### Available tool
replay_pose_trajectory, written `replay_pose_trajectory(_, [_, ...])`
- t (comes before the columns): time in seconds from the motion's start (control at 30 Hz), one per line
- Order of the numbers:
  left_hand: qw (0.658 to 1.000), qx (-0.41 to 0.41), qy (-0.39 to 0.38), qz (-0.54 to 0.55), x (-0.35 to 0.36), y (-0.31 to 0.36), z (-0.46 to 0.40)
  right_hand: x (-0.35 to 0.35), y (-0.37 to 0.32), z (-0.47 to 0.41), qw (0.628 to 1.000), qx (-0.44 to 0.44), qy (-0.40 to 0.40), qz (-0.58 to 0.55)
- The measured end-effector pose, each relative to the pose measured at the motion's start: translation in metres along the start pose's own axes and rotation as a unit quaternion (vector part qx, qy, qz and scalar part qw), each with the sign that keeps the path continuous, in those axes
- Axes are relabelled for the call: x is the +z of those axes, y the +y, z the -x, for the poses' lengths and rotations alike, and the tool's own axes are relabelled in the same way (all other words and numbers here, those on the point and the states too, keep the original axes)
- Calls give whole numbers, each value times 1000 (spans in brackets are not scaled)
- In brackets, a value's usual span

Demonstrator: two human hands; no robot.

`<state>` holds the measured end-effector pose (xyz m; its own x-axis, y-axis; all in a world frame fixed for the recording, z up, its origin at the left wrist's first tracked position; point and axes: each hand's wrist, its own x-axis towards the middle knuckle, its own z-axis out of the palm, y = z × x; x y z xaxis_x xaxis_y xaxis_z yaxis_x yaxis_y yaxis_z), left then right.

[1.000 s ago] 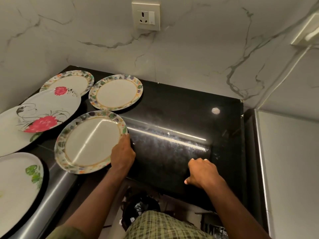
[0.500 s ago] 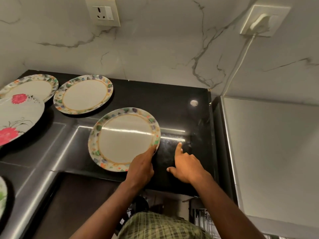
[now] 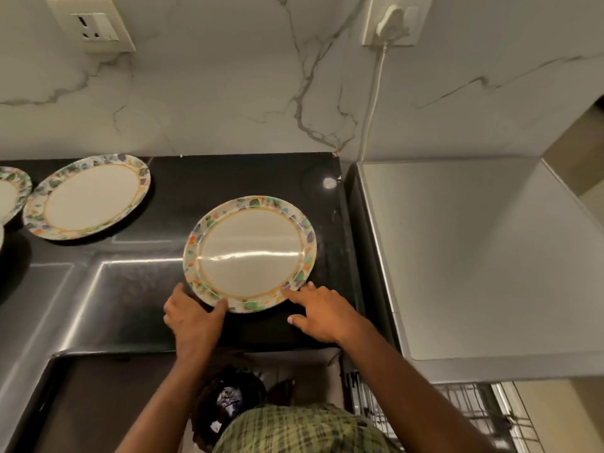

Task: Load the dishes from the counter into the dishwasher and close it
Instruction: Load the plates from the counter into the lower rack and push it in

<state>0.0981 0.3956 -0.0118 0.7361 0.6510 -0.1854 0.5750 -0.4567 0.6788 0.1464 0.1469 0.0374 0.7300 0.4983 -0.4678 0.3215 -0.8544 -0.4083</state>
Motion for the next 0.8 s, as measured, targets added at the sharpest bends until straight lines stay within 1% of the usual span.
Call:
replay_pose_trajectory(0.1, [993,-61,-46,94,-1,4,-6,2,10,2,999,-5,11,-45])
replay_pose_trajectory(0.17, [976,-110,-69,173,2,9,-8,2,18,5,995,0,15,-96])
replay_pose_trajectory(0.27, [942,-112,-105,299,4,31,8,3,31,14,982,11,17,-188])
replay_pose_trajectory(0.33, [918,-105,-120,362,4,48,23,1,38,21,965,23,22,-261])
replay_pose_trajectory(0.37, [913,-97,-122,377,6,55,30,0,41,25,954,31,31,-295])
replay_pose_trajectory(0.47, [911,-73,-121,388,14,72,46,1,52,35,924,47,70,-374])
replay_pose_trajectory(0.57, [892,-80,-158,415,26,83,58,2,59,45,881,47,131,-453])
replay_pose_trajectory(0.63, [882,-80,-194,422,35,91,68,0,67,54,845,51,196,-494])
replay_pose_trajectory(0.73, [871,-41,-251,420,48,107,83,-9,86,72,775,88,310,-544])
replay_pose_trajectory(0.8, [856,1,-298,423,56,119,92,-13,107,90,730,134,388,-546])
